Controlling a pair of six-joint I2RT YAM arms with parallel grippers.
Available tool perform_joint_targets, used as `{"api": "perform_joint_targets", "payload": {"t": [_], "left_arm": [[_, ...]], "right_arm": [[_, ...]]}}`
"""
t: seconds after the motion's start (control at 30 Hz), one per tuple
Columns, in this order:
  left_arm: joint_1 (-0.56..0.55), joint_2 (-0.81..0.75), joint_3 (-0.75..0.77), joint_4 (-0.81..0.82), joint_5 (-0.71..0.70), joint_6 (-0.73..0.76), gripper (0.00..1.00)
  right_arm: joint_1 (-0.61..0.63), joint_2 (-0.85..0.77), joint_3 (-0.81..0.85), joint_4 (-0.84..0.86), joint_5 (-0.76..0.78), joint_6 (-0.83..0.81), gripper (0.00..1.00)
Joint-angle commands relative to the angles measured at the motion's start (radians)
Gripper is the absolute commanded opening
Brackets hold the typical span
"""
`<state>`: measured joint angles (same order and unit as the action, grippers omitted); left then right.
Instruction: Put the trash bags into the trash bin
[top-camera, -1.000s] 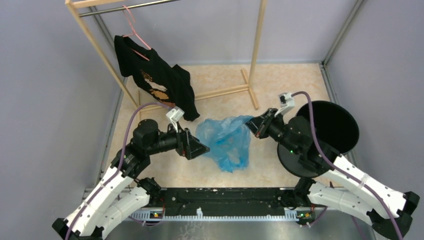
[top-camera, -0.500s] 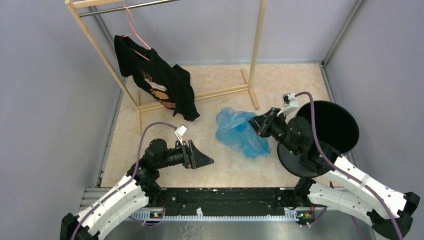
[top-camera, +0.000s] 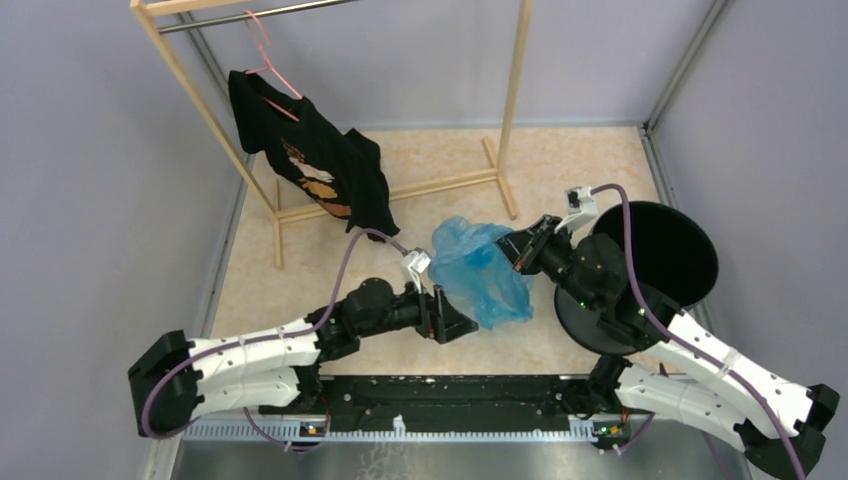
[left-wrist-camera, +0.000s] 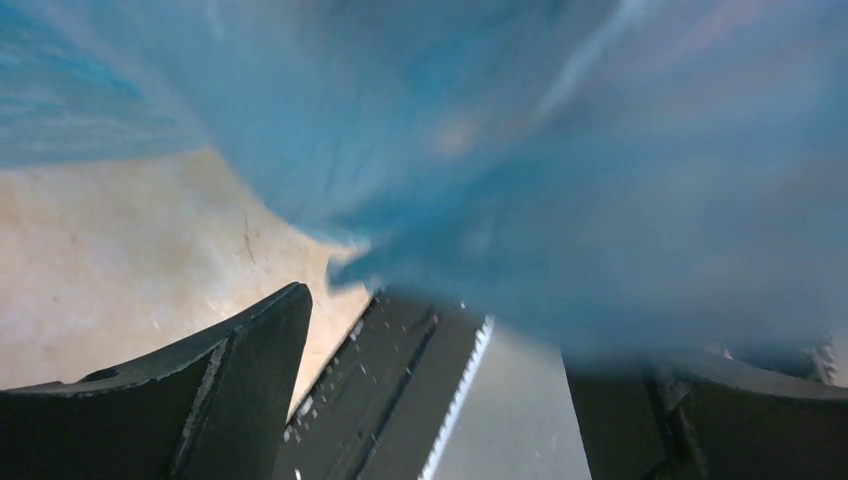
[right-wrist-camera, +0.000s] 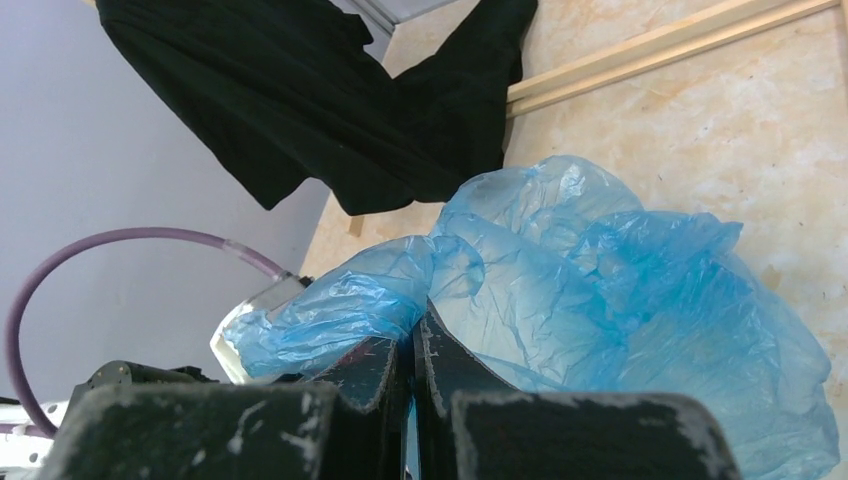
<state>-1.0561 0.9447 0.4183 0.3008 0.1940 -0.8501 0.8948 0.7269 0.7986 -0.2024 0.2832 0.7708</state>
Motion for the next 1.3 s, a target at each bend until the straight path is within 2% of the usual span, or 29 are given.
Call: {"api": "perform_joint_targets", "payload": {"t": [0.0,0.1,0.17,0.27,0.4,0.47,0.53,0.63,0.67,0.77,0.83,0.87,0.93,0.97,1.07,1.17,1.27], "left_arm": [[-0.022,0.12,0.072,0.15,-0.209,0.05,0.92],[-0.022,0.192,0.103,0.127,-0.264,0.033,0.76],[-0.022,0.196,0.122,0.059,-0.332,0.014,0.6],[-0.015,0.166,0.146,-0.082,-0.441,0.035,0.28],[0.021,0.078,0.187,-0.376,-0.577,0.08,0.07],[0.077,0.043,0.219,-0.497,-0.587,0.113,0.01],[0.163,0.03,0.263,-0.569,-0.538,0.168,0.0],[0.323,0.052,0.42,-0.62,-0.413,0.297,0.0],[0.347,0.081,0.513,-0.642,-0.375,0.345,0.0],[0.354,0.16,0.981,-0.735,-0.191,0.51,0.0],[0.354,0.177,1.204,-0.746,0.001,0.551,0.0],[0.354,0.164,1.25,-0.71,0.095,0.558,0.0],[0.353,0.094,1.222,-0.578,0.202,0.554,0.0],[0.353,0.047,1.155,-0.527,0.206,0.542,0.0],[0.354,-0.105,0.841,-0.432,0.077,0.519,0.0],[0.353,-0.173,0.559,-0.539,-0.053,0.461,0.0],[0.353,-0.228,0.308,-0.576,-0.024,0.348,0.0]], "right_arm": [[0.004,-0.013,-0.004,0.039,-0.006,0.01,0.0],[0.004,-0.024,-0.013,0.028,0.002,0.012,0.0],[0.004,-0.038,-0.027,0.014,0.011,0.012,0.0],[0.004,-0.058,-0.063,-0.008,0.024,0.007,0.0],[0.003,-0.056,-0.123,-0.041,0.024,-0.023,0.0],[0.003,-0.028,-0.14,-0.071,0.048,-0.049,0.0],[0.003,0.021,-0.118,-0.106,0.106,-0.092,0.0],[-0.026,0.142,0.05,-0.186,0.201,-0.22,0.0],[-0.054,0.19,0.153,-0.234,0.229,-0.265,0.0],[-0.074,0.322,0.543,-0.434,0.319,-0.391,0.0],[-0.074,0.347,0.775,-0.494,0.283,-0.447,0.0],[-0.074,0.332,0.842,-0.478,0.219,-0.467,0.0],[-0.074,0.253,0.856,-0.37,0.076,-0.488,0.0],[-0.074,0.168,0.798,-0.282,0.014,-0.488,0.0],[-0.074,-0.029,0.458,-0.051,-0.092,-0.469,0.0],[-0.074,-0.136,0.167,-0.041,-0.029,-0.392,0.0],[-0.074,-0.175,-0.055,-0.096,-0.071,-0.27,0.0]]}}
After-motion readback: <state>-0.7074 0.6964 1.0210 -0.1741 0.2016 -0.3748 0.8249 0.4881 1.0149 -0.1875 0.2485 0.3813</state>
